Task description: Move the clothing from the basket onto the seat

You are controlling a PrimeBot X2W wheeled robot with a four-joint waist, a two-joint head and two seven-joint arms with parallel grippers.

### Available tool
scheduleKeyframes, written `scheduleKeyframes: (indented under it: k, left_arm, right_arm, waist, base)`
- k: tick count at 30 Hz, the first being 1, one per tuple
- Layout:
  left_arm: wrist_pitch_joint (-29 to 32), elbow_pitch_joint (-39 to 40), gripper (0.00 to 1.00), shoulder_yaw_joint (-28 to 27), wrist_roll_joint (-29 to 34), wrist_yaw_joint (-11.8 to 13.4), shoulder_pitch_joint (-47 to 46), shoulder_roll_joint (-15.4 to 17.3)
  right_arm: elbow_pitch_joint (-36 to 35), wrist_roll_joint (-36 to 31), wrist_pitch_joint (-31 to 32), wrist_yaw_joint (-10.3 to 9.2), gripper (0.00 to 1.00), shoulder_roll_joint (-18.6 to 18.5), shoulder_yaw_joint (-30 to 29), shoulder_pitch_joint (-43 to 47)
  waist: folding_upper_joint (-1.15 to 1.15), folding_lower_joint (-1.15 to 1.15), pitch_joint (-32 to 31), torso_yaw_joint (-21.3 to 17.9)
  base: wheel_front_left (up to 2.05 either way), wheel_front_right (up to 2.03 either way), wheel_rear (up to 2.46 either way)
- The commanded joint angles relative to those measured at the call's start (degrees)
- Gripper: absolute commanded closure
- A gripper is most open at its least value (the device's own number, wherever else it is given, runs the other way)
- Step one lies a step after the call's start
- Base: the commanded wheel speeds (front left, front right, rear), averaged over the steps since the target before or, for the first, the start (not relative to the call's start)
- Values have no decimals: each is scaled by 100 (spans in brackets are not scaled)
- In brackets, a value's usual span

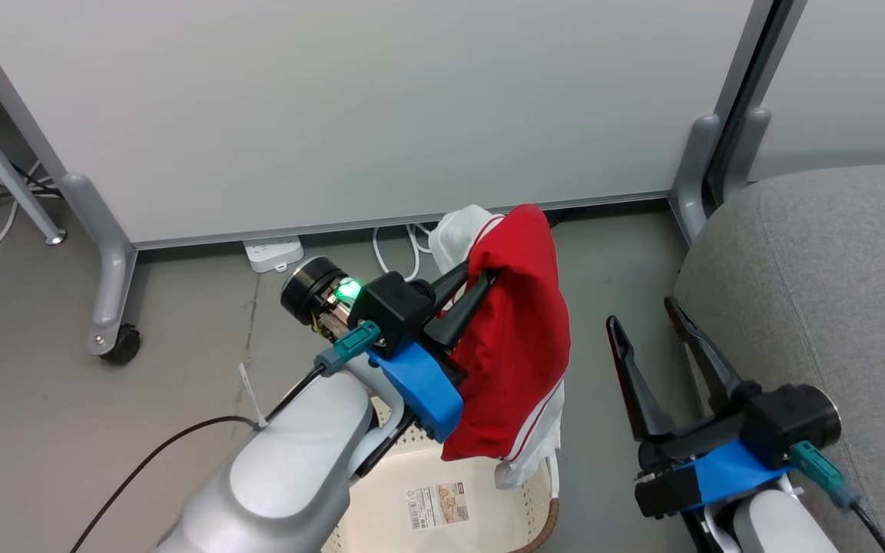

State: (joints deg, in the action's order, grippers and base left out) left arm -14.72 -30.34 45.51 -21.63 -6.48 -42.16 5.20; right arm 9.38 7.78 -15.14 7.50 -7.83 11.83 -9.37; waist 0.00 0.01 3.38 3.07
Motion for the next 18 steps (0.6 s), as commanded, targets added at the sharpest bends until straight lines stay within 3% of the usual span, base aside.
scheduleKeyframes:
  k: [1, 8, 18]
  left_arm:
    - [-11, 21, 100, 11, -32, 27, -85, 25]
    - [-28, 5, 100, 46, -44, 23, -130, -7]
    - [-49, 19, 100, 137, -20, 10, -226, -79]
  right_arm:
    - [37, 37, -1, -2, 0, -71, 160, -178]
    - [193, 78, -1, -2, 0, -230, 852, -691]
    - [888, 104, -1, -2, 0, -281, 1366, -1470]
  waist:
    - [0, -1, 16, 6]
    - [0, -1, 90, 46]
    - [0, -1, 286, 141]
  base:
    - [0, 0, 0]
    - [0, 0, 0]
    - [0, 0, 0]
